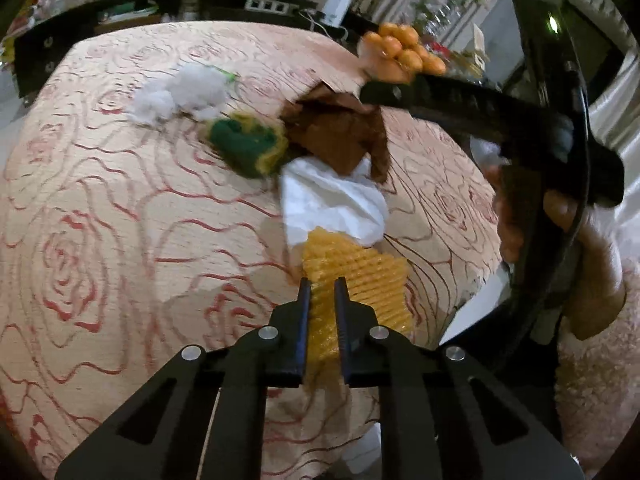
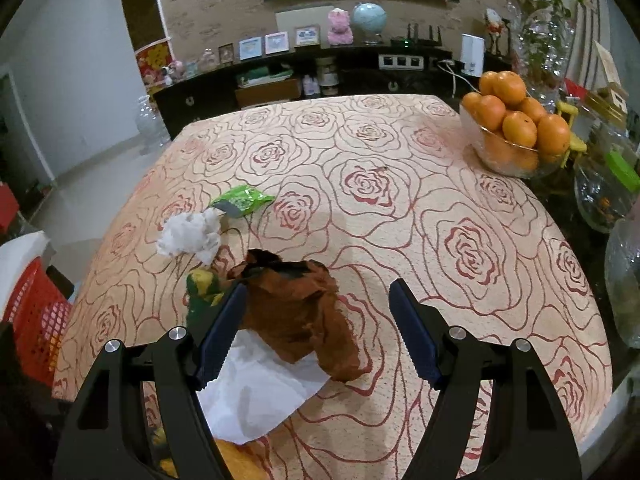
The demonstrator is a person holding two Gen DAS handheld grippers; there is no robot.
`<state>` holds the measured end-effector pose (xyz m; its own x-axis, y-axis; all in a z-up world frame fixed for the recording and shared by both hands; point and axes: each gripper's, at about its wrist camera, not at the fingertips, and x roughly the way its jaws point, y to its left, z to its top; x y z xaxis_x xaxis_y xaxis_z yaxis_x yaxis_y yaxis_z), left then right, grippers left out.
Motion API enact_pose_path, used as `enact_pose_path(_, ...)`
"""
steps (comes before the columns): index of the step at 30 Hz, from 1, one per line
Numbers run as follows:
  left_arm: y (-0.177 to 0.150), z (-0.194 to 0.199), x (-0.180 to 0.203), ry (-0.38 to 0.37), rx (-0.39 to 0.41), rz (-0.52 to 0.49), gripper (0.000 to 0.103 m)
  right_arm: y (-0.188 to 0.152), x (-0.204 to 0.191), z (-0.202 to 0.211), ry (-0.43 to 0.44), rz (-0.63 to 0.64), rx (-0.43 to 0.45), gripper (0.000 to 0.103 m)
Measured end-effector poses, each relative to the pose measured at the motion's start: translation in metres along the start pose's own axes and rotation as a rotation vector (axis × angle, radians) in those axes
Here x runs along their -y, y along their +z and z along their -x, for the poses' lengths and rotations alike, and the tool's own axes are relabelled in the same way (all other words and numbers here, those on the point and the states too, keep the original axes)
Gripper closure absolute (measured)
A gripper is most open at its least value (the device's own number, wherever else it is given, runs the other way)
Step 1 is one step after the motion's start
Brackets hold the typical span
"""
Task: Collect trash
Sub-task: 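Grasp the second yellow foam net with the left tool, then hold the yellow net in the left tool while the right tool grasps the brown cloth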
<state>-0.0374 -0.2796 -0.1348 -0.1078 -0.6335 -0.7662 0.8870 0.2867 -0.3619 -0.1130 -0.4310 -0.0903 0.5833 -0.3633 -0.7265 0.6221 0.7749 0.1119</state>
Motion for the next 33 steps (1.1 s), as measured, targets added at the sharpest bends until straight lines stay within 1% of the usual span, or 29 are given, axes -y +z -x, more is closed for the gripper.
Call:
enact_pose_path(5, 0.006, 0.024, -0.020, 0.046, 0.054, 0.036, 0.092, 0.000, -0.010, -0.003, 0.027, 0.040, -0.010, 0.032)
enact_pose_path(7, 0.009, 0.037, -0.030, 0.087, 0.083, 0.040, 0.092, 0.001, -0.015, -0.007, 0.029, 0.061, -0.020, 0.031)
enact_pose_path(9, 0.011, 0.047, -0.037, 0.119, 0.107, 0.042, 0.092, 0.002, -0.020, -0.014, 0.019, 0.089, -0.037, 0.025)
enact_pose_path(11, 0.014, 0.061, -0.045, 0.149, 0.141, 0.055, 0.092, 0.004, -0.025, -0.022, 0.001, 0.113, -0.050, 0.023)
enact_pose_path(16, 0.019, 0.087, -0.059, 0.202, 0.193, 0.073, 0.092, 0.010, -0.032, -0.045, -0.027, 0.169, -0.092, 0.023)
enact_pose_path(21, 0.020, 0.107, -0.069, 0.247, 0.235, 0.094, 0.092, 0.011, -0.033, -0.065, -0.033, 0.189, -0.144, 0.024)
enact_pose_path(22, 0.020, 0.111, -0.071, 0.254, 0.241, 0.099, 0.092, 0.010, -0.033, -0.067, -0.033, 0.189, -0.152, 0.024)
enact_pose_path(24, 0.020, 0.117, -0.074, 0.269, 0.254, 0.109, 0.092, 0.009, -0.033, -0.068, -0.020, 0.190, -0.159, 0.035)
enact_pose_path(27, 0.020, 0.126, -0.078, 0.286, 0.269, 0.123, 0.092, 0.008, -0.035, -0.066, 0.000, 0.195, -0.156, 0.044)
enact_pose_path(33, 0.018, 0.141, -0.083, 0.316, 0.301, 0.148, 0.092, 0.010, -0.035, -0.056, 0.019, 0.182, -0.123, 0.057)
